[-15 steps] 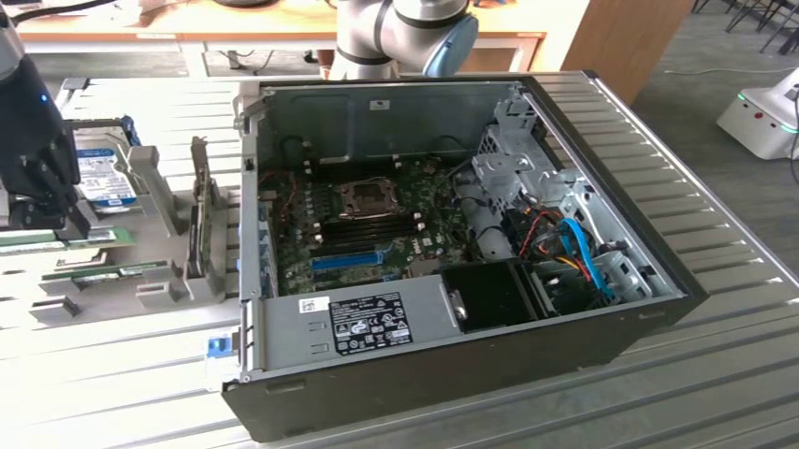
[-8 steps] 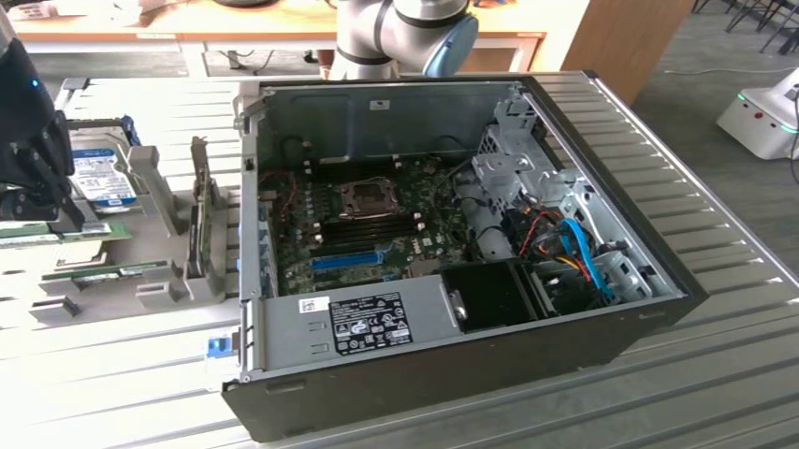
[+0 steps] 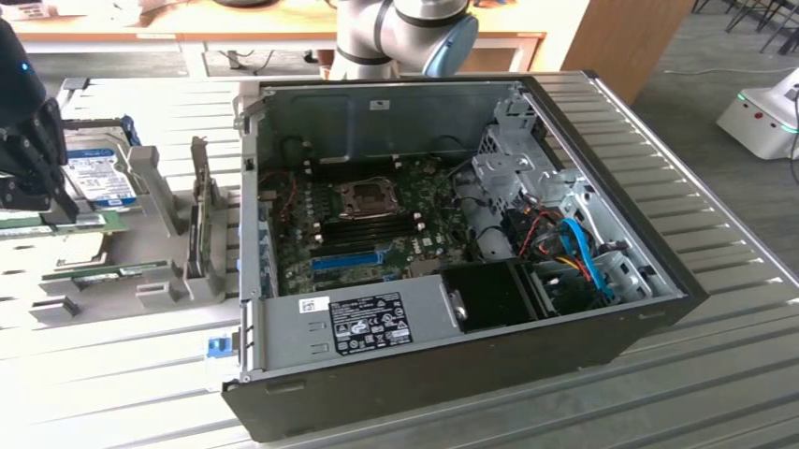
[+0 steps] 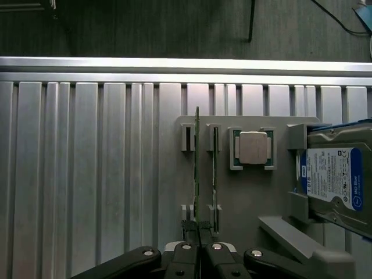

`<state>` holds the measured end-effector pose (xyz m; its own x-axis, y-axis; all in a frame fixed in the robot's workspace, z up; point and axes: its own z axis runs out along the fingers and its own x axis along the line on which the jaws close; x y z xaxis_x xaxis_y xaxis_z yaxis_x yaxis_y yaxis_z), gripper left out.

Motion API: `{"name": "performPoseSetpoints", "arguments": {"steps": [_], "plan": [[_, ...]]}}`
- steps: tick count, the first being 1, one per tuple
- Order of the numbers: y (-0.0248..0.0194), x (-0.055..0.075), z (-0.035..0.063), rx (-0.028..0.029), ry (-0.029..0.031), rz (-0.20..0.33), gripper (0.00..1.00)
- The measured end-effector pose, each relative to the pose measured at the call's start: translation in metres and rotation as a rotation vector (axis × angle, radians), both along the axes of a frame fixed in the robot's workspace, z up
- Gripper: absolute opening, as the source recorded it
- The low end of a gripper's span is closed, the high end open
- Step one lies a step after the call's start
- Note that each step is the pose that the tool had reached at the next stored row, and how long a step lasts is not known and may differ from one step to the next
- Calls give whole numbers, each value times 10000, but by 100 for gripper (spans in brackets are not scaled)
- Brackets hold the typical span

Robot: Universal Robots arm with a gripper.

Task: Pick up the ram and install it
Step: 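Pick up the ram and move it above insertion slot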

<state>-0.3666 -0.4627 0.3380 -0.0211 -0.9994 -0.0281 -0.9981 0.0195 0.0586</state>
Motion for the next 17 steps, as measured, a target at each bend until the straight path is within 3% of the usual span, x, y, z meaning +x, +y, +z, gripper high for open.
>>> {"name": "performPoseSetpoints", "arguments": {"steps": [17], "plan": [[0, 0, 292, 0, 1, 0, 12]]}}
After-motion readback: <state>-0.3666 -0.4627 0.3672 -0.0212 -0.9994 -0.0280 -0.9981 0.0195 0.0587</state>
